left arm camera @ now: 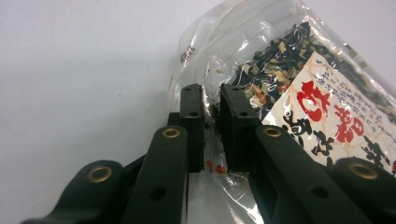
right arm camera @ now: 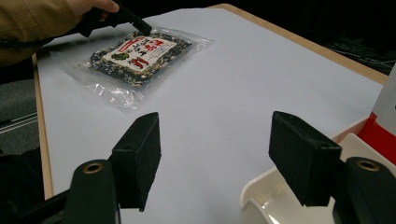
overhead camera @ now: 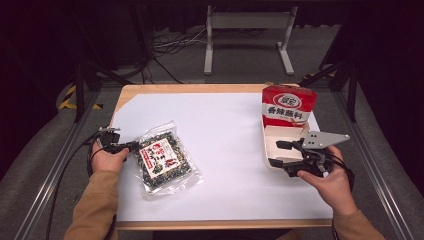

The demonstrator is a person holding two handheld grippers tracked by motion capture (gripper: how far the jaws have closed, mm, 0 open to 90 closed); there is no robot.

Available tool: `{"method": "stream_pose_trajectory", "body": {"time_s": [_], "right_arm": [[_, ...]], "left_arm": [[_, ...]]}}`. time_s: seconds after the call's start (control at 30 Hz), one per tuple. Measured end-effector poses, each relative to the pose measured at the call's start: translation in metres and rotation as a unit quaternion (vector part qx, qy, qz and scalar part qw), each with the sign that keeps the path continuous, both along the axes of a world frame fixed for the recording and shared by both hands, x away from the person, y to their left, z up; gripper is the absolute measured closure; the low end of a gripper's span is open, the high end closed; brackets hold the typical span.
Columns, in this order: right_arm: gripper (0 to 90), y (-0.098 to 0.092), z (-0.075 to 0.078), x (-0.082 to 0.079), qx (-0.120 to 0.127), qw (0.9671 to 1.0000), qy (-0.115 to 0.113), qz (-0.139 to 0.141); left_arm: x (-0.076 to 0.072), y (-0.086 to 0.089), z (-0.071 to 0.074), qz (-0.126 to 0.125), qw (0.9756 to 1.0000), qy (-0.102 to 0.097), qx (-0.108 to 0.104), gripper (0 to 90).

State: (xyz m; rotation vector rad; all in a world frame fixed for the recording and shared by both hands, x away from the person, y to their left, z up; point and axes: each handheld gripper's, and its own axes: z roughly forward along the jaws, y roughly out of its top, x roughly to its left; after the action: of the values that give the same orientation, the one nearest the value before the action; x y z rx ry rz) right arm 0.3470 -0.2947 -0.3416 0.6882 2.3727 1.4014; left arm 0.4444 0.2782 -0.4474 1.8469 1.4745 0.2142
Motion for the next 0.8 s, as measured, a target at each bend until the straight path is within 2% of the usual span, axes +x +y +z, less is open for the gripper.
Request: {"method": "stream_pose_trajectory", "body": {"time_s": [0.03, 0.13, 0.27, 0.37, 0.53, 0.6, 0.73, 0.77, 0.8], "right_arm": [[33.8, 0.000, 0.000, 0.000, 0.000, 1.0000, 0.000, 0.000], [33.9, -0.001, -0.001, 0.000, -0.001, 1.0000, 0.002, -0.001], [34.0, -0.002, 0.000, -0.001, 0.000, 1.0000, 0.000, -0.003], [34.0, -0.003, 0.000, -0.001, 0.001, 1.0000, -0.001, -0.005], [33.9, -0.004, 0.001, -0.001, 0.002, 1.0000, -0.002, -0.007], [33.9, -0.004, 0.001, 0.000, 0.002, 1.0000, -0.001, -0.007], [33.8, -0.004, 0.001, 0.000, 0.002, 1.0000, -0.002, -0.007], [33.7, -0.003, 0.001, 0.000, 0.002, 1.0000, -0.002, -0.006], [33.7, -0.003, 0.001, 0.000, 0.002, 1.0000, -0.002, -0.006]], "left_arm": [[0.000, -0.001, 0.001, -0.001, 1.0000, -0.002, 0.007, 81.1], [0.000, -0.001, 0.003, 0.002, 1.0000, 0.003, 0.003, 81.7], [0.000, -0.001, 0.007, 0.000, 1.0000, -0.004, 0.000, 82.2], [-0.003, 0.002, 0.013, -0.001, 0.9995, -0.024, -0.021, 82.2], [-0.011, 0.005, 0.031, -0.006, 0.9980, -0.052, -0.036, 82.6], [-0.015, 0.005, 0.041, -0.013, 0.9971, -0.067, -0.034, 82.7], [-0.024, 0.003, 0.060, -0.023, 0.9945, -0.093, -0.042, 82.9], [-0.024, 0.003, 0.060, -0.023, 0.9945, -0.093, -0.042, 82.9], [-0.029, 0.001, 0.069, -0.026, 0.9928, -0.107, -0.047, 82.9]]}}
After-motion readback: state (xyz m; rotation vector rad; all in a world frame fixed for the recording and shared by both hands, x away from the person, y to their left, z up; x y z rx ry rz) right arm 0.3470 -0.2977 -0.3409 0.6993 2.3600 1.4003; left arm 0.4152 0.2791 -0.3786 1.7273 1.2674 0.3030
